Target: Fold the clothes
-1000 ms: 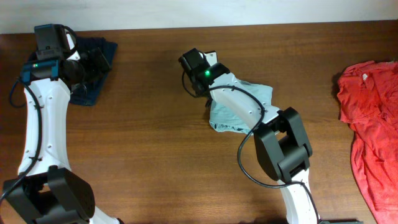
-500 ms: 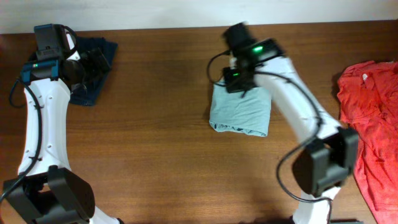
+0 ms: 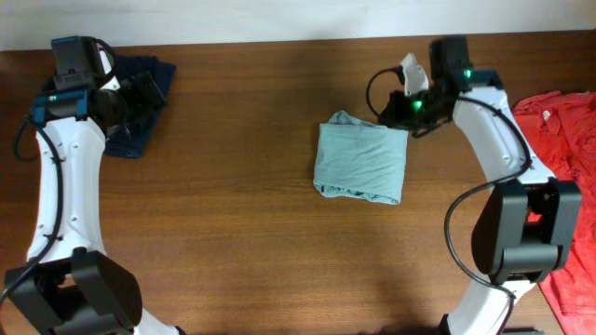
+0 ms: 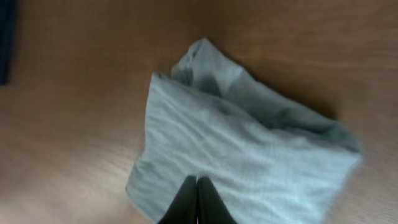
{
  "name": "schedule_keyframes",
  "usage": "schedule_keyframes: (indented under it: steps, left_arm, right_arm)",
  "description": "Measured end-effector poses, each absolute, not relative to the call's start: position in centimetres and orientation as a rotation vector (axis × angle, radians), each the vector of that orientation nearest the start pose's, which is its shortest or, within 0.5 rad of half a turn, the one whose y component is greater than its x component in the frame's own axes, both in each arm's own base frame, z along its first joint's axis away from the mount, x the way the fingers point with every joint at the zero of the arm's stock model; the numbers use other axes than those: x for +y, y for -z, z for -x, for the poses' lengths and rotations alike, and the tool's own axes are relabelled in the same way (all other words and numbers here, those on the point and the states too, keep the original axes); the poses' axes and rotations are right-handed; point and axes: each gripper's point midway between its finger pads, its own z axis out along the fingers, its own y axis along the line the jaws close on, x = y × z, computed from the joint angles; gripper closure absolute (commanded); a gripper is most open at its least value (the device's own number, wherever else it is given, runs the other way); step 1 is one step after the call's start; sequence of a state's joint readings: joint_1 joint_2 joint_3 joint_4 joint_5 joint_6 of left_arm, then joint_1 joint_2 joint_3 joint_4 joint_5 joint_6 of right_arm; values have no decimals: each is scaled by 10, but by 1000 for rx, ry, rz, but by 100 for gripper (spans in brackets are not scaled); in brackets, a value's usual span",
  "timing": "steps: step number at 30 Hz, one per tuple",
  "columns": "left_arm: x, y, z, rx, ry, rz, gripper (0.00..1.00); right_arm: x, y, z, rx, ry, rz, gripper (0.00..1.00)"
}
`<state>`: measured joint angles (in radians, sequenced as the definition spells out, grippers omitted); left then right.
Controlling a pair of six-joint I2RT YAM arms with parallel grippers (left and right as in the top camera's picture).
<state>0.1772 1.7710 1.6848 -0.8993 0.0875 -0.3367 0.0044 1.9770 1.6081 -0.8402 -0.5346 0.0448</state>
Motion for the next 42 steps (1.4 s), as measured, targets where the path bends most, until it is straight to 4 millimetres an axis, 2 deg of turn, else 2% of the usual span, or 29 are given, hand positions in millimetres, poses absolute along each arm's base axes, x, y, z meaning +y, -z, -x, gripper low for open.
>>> schedule_keyframes:
  steps: [6,12,14,22,26,31,37,42]
  left_arm:
    - [66,-207,-453,2484,174,617,1]
    - [66,-206,-453,2484,174,618,1]
    - [66,-207,-453,2484,174,617,1]
    - [66,-207,-453,2484,175,617,1]
    - [66,-206,-453,2485,174,618,1]
    - [66,-207,-453,2484,174,617,1]
    - [66,-207,-453,2484,174,617,1]
    - [66,-206,-453,2485,174,618,1]
  right_arm:
    - [101,-59,-444,2616,-911,85,96]
    - [102,-14,-441,2603,-989,-34,96]
    - [104,-6,-442,2592,-1041,-66,96]
    - [113,-20,-442,2535,-1200,-78,96]
    - [124,-41,-445,2467,-1325,-21,96]
    - [131,-62,-456,2396,-1368,50,96]
    - [140,-55,-457,2430,-1289,82,96]
    - [162,-48,-457,2453,-1193,165,96]
